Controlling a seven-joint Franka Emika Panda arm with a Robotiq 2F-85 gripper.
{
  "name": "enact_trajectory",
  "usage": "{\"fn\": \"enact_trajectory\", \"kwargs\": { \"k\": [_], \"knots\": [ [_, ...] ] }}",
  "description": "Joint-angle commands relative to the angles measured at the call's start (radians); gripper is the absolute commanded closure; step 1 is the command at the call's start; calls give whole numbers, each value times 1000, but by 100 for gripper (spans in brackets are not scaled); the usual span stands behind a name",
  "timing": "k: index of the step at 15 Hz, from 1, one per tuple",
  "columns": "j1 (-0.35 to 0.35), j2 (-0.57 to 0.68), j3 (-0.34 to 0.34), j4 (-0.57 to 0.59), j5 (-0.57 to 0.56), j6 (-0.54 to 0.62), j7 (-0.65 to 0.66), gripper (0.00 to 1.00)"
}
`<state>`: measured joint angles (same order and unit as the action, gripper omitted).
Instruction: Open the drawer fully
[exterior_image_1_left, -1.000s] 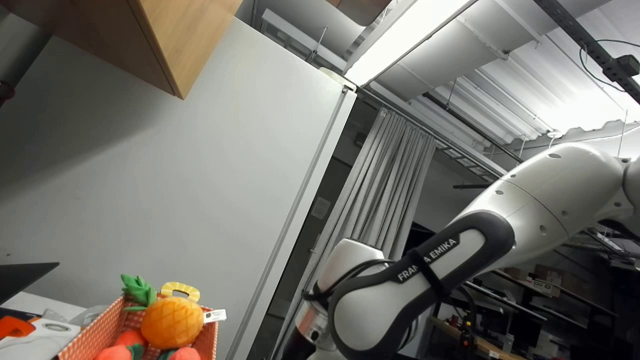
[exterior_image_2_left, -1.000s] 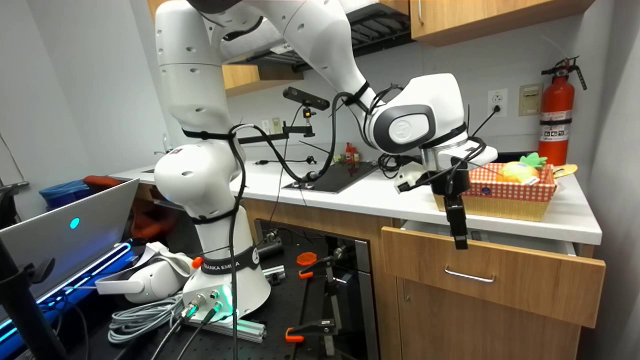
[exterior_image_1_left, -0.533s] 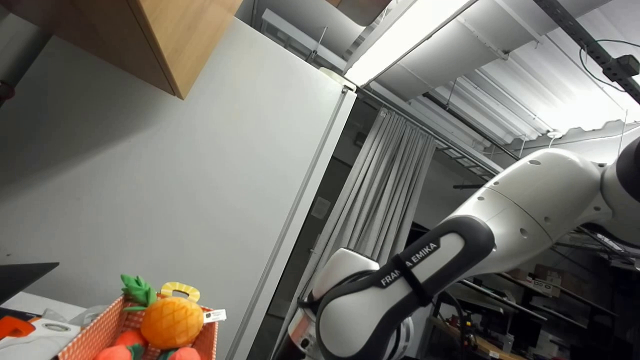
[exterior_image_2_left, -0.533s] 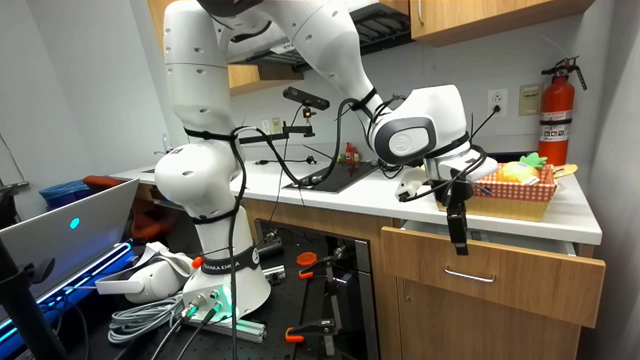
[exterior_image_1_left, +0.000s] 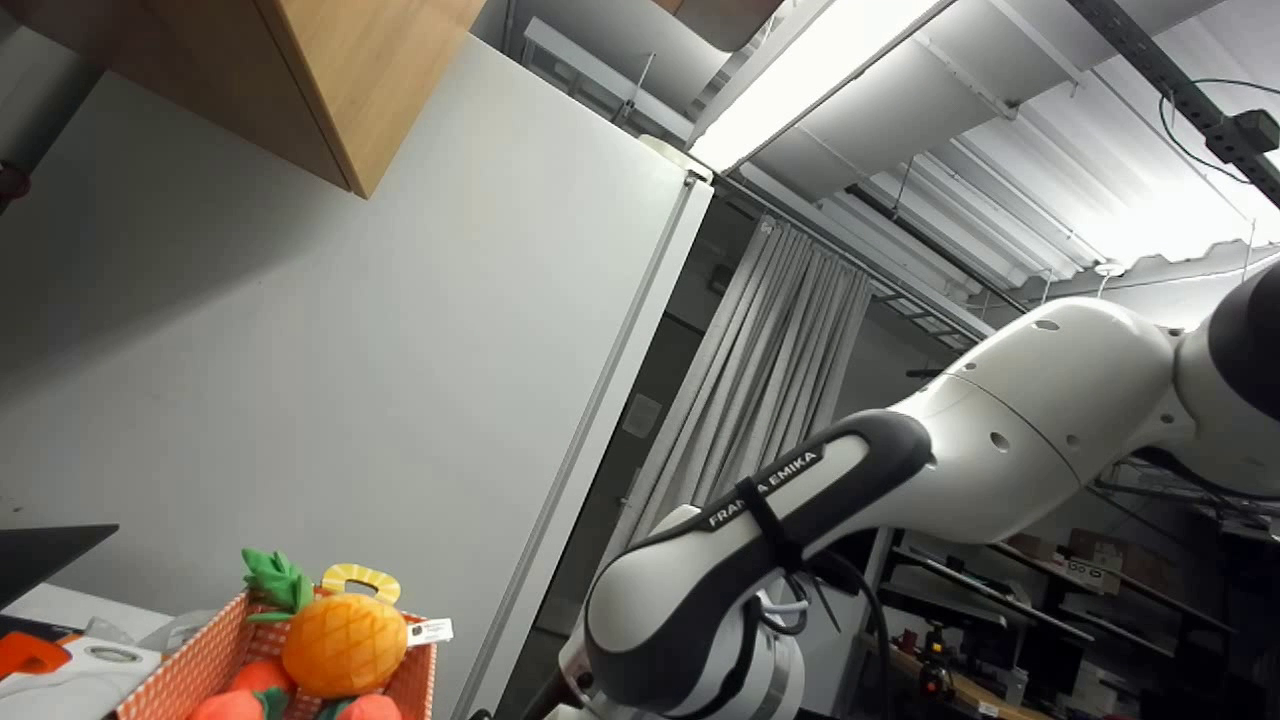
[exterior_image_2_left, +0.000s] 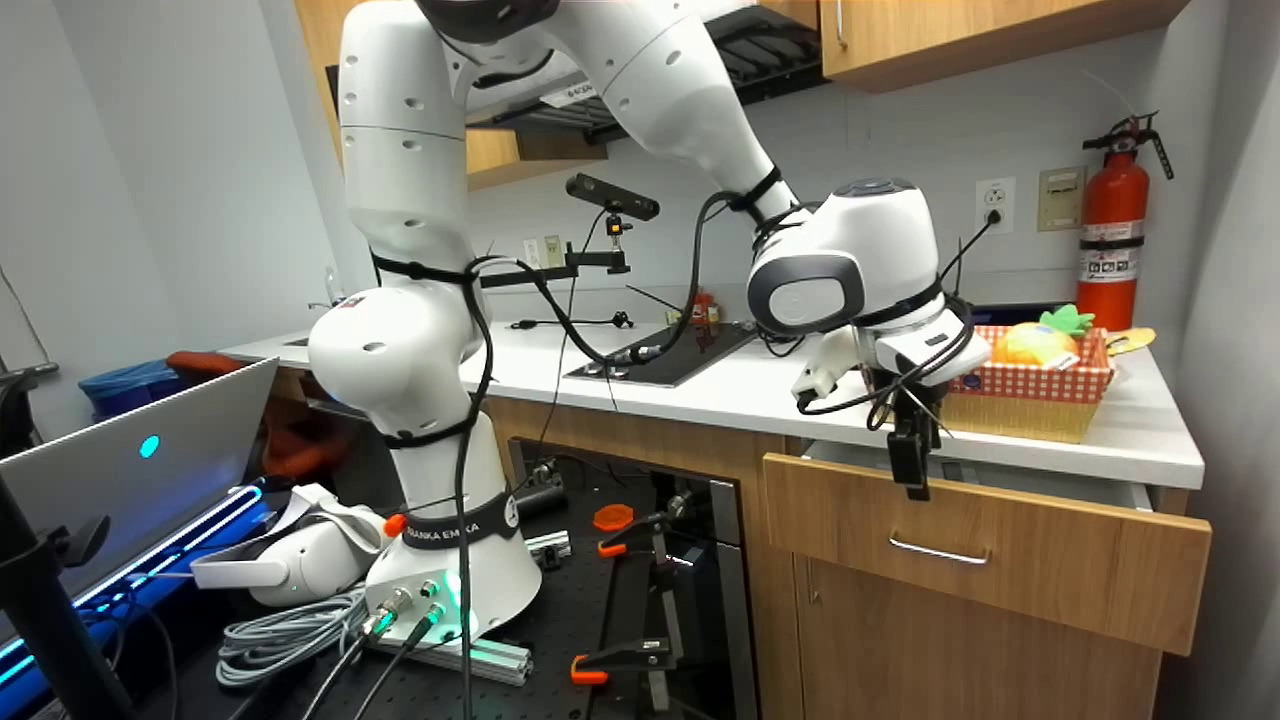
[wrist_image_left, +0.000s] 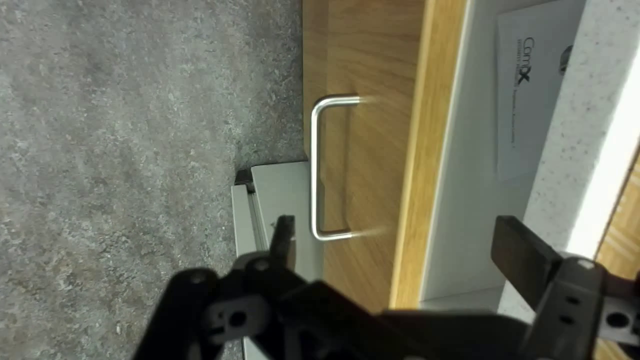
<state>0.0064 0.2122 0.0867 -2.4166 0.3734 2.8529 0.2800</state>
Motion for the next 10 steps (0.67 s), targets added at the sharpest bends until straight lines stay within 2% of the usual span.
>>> {"fn": "enact_trajectory", "kwargs": {
  "k": [1,7,10],
  "knots": [
    [-38,27,52,26,129,23,-116,0],
    [-127,60,163,39,390,-11,-395,0],
    [-146,81,178,36,435,-13,-474,0]
  ]
}}
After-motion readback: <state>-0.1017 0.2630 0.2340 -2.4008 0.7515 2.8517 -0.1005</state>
